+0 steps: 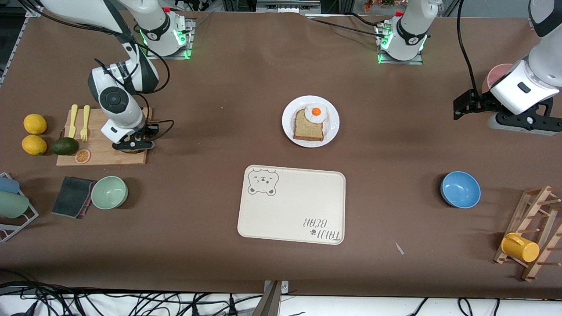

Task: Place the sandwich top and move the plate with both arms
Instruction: 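Grasp the bread slice edge with the right gripper and lift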

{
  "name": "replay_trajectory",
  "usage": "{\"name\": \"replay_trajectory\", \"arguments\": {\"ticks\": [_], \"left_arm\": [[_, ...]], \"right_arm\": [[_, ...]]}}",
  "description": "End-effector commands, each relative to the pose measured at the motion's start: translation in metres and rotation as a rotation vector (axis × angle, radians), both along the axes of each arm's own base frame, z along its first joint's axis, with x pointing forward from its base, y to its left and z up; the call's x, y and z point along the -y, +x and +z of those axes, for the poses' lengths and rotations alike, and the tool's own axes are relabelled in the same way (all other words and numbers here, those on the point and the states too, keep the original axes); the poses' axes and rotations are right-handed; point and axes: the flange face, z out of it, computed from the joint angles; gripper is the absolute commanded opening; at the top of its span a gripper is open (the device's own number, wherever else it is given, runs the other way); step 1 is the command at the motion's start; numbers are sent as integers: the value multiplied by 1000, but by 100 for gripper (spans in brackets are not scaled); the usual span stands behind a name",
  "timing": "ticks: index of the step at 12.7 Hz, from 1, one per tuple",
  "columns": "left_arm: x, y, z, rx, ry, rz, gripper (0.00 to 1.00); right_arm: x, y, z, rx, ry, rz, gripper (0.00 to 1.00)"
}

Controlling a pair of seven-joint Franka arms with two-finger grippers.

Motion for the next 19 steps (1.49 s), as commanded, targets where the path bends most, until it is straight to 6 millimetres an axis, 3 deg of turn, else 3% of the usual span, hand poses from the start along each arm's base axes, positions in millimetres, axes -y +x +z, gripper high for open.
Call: {"name": "replay_trajectory", "arguments": {"ticks": [1, 5, 9, 12, 16, 17, 19], "left_arm": [[-1, -1, 1, -8, -22, 10, 100], [-1, -1, 0, -11, -22, 10, 100], [-1, -1, 1, -8, -22, 10, 100], [-1, -1, 0, -11, -22, 10, 100], [-1, -1, 0, -10, -22, 10, 100], [-1, -1, 0, -10, -22, 10, 100], [-1, -1, 0, -11, -22, 10, 100]], "right_arm": [[1, -5, -4, 12, -3, -2, 36], [1, -4, -4, 12, -3, -2, 1], [1, -3, -2, 14, -4, 1, 0], [-4, 9, 20, 52, -2, 26, 0], [-46, 33, 64, 59, -33, 73, 0], [-62, 39, 77, 60, -41, 94, 0], [-116, 49, 109, 56, -22, 119, 0]]}}
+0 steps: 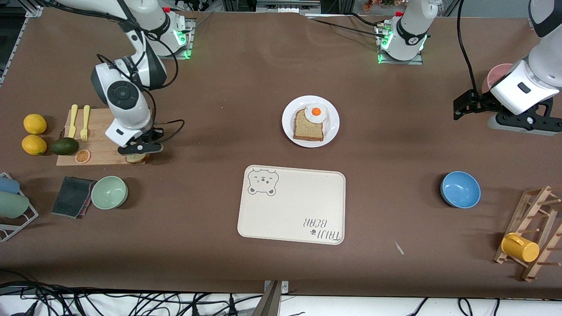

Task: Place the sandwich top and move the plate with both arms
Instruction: 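Grasp the bread slice edge with the right gripper and lift, then carry the bread slice with the right gripper to the white plate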

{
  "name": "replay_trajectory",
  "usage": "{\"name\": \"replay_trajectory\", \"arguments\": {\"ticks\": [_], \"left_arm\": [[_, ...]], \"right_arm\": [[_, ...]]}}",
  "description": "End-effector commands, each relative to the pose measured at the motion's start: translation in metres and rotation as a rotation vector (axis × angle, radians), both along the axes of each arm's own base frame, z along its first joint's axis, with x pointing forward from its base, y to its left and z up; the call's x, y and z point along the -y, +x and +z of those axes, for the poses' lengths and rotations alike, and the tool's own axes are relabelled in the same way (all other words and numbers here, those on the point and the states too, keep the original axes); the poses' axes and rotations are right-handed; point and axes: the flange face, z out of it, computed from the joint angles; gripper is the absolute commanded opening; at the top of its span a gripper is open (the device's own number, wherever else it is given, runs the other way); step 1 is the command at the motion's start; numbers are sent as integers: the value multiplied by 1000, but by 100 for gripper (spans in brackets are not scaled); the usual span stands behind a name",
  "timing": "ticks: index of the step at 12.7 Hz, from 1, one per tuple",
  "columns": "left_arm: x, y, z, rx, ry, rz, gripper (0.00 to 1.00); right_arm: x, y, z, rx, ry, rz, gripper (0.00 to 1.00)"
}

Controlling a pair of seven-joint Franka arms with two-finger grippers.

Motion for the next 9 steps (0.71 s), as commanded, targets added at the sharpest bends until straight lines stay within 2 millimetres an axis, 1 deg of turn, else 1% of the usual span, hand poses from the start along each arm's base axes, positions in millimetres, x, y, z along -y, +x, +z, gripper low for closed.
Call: {"name": "replay_trajectory", "arguments": {"ticks": [1, 2, 3, 4, 5, 7, 9], "left_arm": [[-1, -1, 1, -9, -22, 9, 100], [-1, -1, 1, -9, -22, 9, 100], [-1, -1, 1, -9, -22, 9, 100], [-1, -1, 1, -9, -22, 9, 100], [-1, -1, 1, -9, -22, 9, 100], [-1, -1, 0, -11, -22, 9, 100], [-1, -1, 0, -11, -22, 9, 100]], "right_arm": [[-60, 14, 46, -18, 35, 6, 0], [-90, 19, 59, -36, 62, 15, 0], [-126, 21, 74, -60, 103, 24, 0], [-152, 25, 91, -72, 150, -8, 0], [-179, 24, 106, -69, 182, -24, 0], [-226, 19, 115, -59, 229, -70, 0], [-289, 1, 109, -59, 263, -137, 0]]}}
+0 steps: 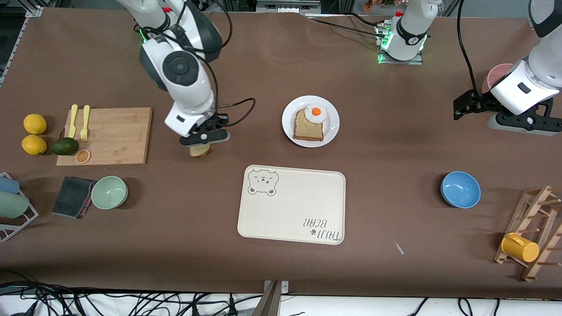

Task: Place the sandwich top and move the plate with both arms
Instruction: 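Carry the bread slice with the right gripper to the white plate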

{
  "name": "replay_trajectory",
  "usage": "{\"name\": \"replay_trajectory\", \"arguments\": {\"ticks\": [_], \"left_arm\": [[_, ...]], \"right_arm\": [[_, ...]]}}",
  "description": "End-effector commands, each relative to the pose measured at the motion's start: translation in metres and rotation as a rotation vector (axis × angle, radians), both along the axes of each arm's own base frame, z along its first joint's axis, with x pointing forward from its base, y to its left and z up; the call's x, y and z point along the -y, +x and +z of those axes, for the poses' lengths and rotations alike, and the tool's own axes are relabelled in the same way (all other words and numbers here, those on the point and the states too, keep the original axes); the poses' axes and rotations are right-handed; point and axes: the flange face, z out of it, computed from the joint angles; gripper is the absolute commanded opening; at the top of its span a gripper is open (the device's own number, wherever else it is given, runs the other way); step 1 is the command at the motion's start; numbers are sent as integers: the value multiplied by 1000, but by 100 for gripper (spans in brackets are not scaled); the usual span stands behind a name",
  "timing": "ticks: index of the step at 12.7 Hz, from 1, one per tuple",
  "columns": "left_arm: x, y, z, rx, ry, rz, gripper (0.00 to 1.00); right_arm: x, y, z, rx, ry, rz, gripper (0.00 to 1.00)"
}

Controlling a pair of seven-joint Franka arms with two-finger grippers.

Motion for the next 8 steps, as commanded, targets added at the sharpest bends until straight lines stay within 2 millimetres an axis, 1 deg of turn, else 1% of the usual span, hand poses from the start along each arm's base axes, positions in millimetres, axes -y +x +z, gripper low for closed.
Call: {"name": "replay_trajectory", "arguments": {"ticks": [1, 2, 3, 5, 8], "left_arm": [[-1, -1, 1, -10, -22, 8, 100], [-1, -1, 1, -10, -22, 8, 100], [-1, -1, 1, -10, -22, 8, 100], [-1, -1, 1, -10, -22, 8, 100], [-1, -1, 1, -10, -22, 8, 100]], "right_arm": [[-74, -11, -13, -32, 32, -109, 0], [-104, -20, -14, -29, 47, -141, 0], [-130, -27, -18, -31, 63, -175, 0], [-174, -39, -25, -38, 92, -260, 0], [-222, -63, -42, -54, 121, -378, 0]]}}
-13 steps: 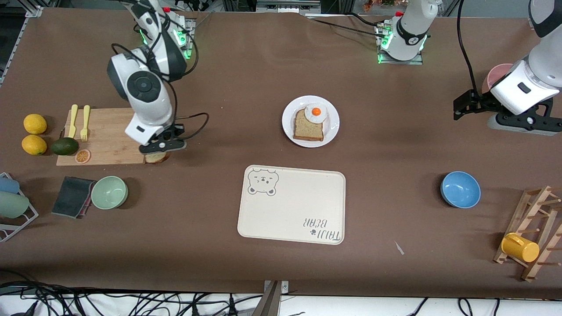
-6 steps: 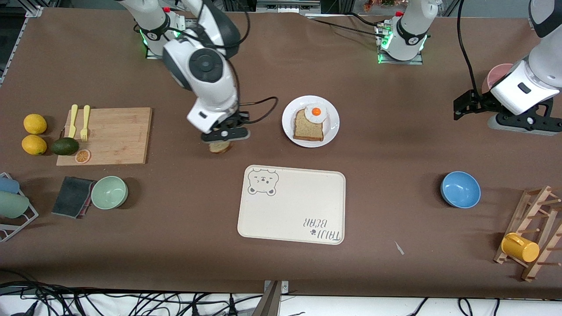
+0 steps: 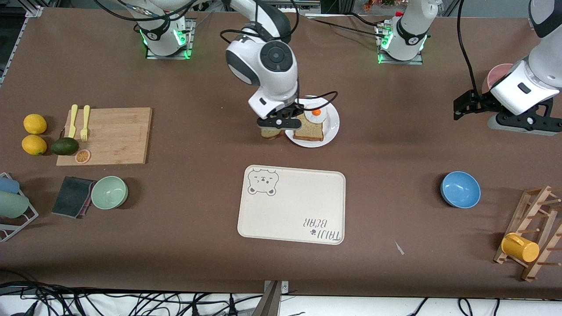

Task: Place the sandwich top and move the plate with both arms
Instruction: 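Carry the bread slice with the right gripper to the white plate, then lower the bread slice onto the egg sandwich on the plate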

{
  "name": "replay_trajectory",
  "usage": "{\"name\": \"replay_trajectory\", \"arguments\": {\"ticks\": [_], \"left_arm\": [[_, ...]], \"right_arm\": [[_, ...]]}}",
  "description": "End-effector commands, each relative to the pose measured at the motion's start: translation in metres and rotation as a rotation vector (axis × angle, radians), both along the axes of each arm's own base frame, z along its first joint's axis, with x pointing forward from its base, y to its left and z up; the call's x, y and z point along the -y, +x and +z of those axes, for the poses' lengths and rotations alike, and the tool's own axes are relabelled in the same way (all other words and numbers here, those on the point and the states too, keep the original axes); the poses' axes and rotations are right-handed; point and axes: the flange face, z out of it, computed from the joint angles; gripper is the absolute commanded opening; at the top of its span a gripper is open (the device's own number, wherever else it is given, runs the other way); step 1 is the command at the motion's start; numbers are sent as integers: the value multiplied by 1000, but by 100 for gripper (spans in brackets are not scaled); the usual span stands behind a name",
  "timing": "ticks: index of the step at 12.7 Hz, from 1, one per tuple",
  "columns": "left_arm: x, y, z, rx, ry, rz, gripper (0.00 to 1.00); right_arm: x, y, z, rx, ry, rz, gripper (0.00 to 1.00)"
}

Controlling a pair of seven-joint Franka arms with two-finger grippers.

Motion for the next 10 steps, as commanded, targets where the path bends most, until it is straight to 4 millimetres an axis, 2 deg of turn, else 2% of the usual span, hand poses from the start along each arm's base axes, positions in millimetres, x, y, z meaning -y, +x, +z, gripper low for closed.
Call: {"name": "replay_trajectory", "arguments": {"ticks": [1, 3, 6, 10], "left_arm": [[-1, -1, 1, -9, -22, 8, 100], [-1, -1, 1, -9, -22, 8, 100], [-4, -1, 1, -9, -22, 14, 100], [-4, -1, 1, -9, -23, 14, 100]], "right_arm": [[-39, -13, -14, -19, 30, -100, 0], [-60, -35, -29, -28, 41, -137, 0], [-75, -59, -50, -46, 16, -144, 0], [-73, -59, -78, -30, -26, -118, 0]]}}
